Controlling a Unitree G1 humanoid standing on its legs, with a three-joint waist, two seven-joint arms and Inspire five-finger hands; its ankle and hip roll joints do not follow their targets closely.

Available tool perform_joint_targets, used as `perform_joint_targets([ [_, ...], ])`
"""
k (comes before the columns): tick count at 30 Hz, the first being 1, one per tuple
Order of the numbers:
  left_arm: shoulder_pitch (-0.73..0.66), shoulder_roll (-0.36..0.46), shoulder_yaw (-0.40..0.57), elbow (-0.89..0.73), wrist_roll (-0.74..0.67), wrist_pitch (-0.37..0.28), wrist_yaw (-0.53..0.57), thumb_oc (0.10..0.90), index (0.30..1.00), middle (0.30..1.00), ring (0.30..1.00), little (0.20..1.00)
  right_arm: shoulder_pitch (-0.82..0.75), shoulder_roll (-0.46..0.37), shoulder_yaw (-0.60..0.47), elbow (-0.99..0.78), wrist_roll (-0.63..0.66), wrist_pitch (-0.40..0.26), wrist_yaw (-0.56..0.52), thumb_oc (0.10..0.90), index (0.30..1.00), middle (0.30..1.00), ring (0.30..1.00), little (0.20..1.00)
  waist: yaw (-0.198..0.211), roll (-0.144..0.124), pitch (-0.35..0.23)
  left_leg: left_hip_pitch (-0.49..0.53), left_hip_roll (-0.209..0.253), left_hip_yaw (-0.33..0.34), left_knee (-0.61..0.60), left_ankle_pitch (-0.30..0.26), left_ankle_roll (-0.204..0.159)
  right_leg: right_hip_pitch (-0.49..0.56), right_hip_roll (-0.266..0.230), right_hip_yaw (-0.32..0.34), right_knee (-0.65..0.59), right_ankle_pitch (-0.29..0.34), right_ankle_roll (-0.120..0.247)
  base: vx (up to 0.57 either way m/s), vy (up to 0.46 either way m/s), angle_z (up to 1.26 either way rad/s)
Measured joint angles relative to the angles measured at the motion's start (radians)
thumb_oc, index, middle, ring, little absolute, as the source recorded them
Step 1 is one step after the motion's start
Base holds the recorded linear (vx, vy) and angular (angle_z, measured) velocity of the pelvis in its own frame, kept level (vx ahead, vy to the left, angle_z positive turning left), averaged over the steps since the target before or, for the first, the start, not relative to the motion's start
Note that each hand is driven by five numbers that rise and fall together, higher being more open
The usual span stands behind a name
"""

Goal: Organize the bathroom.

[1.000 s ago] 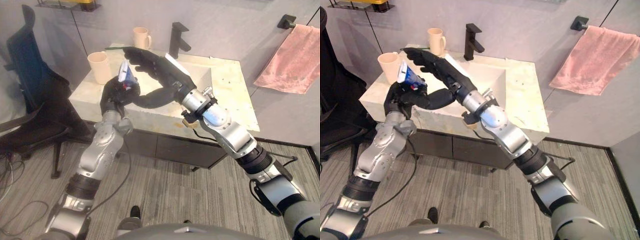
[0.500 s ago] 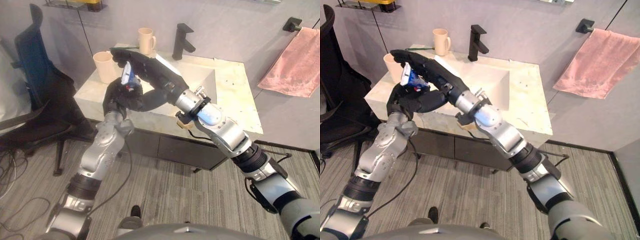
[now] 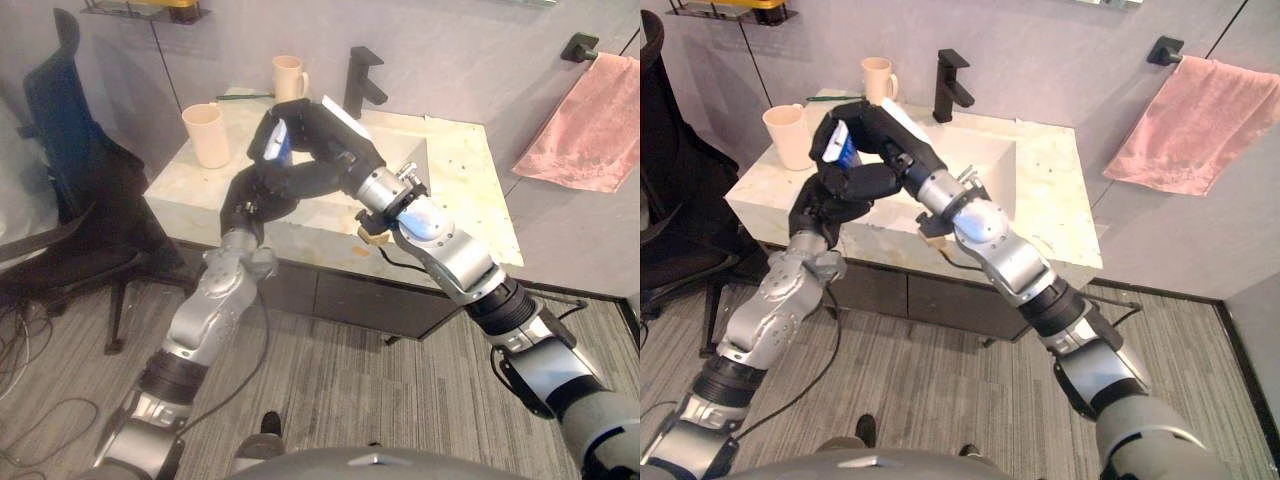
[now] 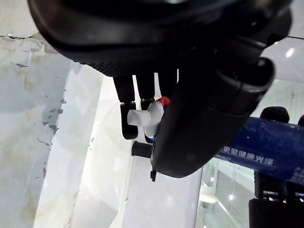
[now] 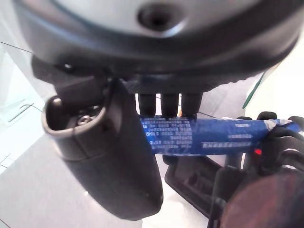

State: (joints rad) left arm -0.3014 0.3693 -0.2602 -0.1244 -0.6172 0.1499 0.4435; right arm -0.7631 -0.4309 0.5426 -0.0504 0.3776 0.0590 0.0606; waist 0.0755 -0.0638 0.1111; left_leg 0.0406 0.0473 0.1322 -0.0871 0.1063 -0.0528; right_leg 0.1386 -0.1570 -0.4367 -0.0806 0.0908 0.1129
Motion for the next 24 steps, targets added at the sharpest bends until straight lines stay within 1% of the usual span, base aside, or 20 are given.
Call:
perform_joint_targets([
  [1, 0.000, 0.000, -0.001, 0.000, 0.000, 0.000, -0.002, 0.400, 0.300, 0.300, 0.300, 0.300, 0.000, 0.002, 0.000, 0.000, 0.000, 0.002, 0.000, 0.800, 0.900, 0.900, 0.900, 0.900, -0.001, 0.000, 0.000, 0.000, 0.000, 0.000, 0.000, 0.000, 0.000, 0.000, 0.000, 0.000, 0.000, 0.000, 0.000, 0.00, 0.000, 0.00],
  [8, 0.000, 0.000, 0.013, 0.000, 0.002, 0.000, 0.015, 0.400, 0.300, 0.300, 0.300, 0.300, 0.004, 0.008, 0.008, -0.001, 0.003, 0.008, 0.021, 0.800, 0.900, 0.900, 0.900, 0.900, -0.004, -0.002, 0.000, 0.001, 0.000, 0.001, 0.000, 0.000, 0.000, 0.000, 0.000, 0.002, 0.000, 0.000, 0.000, 0.00, 0.000, 0.00],
  [10, 0.000, 0.001, 0.021, 0.000, 0.002, 0.000, 0.020, 0.400, 0.300, 0.300, 0.300, 0.300, 0.010, 0.008, 0.008, -0.001, 0.003, 0.023, 0.021, 0.800, 0.900, 0.900, 0.900, 0.900, -0.004, -0.005, 0.000, 0.001, 0.000, 0.001, 0.000, 0.000, 0.000, 0.000, 0.000, 0.002, 0.000, 0.000, 0.000, 0.00, 0.000, 0.00],
  [15, 0.000, 0.001, 0.045, 0.000, 0.002, 0.000, 0.035, 0.400, 0.300, 0.300, 0.300, 0.300, 0.028, 0.008, 0.009, -0.001, 0.001, 0.024, 0.020, 0.800, 0.900, 0.900, 0.900, 0.900, -0.014, -0.009, 0.000, 0.001, 0.000, 0.002, 0.000, 0.000, 0.000, 0.000, 0.000, 0.002, 0.000, 0.000, 0.000, 0.00, 0.000, 0.00],
  [24, 0.000, 0.001, 0.046, 0.000, 0.002, 0.000, 0.039, 0.400, 0.300, 0.300, 0.300, 0.300, 0.067, 0.007, 0.007, -0.001, 0.001, 0.024, 0.009, 0.800, 0.900, 0.900, 0.900, 0.900, -0.033, -0.009, 0.000, 0.002, 0.001, 0.004, 0.000, 0.000, 0.000, 0.000, 0.000, 0.004, 0.000, 0.000, 0.000, 0.00, 0.000, 0.00],
])
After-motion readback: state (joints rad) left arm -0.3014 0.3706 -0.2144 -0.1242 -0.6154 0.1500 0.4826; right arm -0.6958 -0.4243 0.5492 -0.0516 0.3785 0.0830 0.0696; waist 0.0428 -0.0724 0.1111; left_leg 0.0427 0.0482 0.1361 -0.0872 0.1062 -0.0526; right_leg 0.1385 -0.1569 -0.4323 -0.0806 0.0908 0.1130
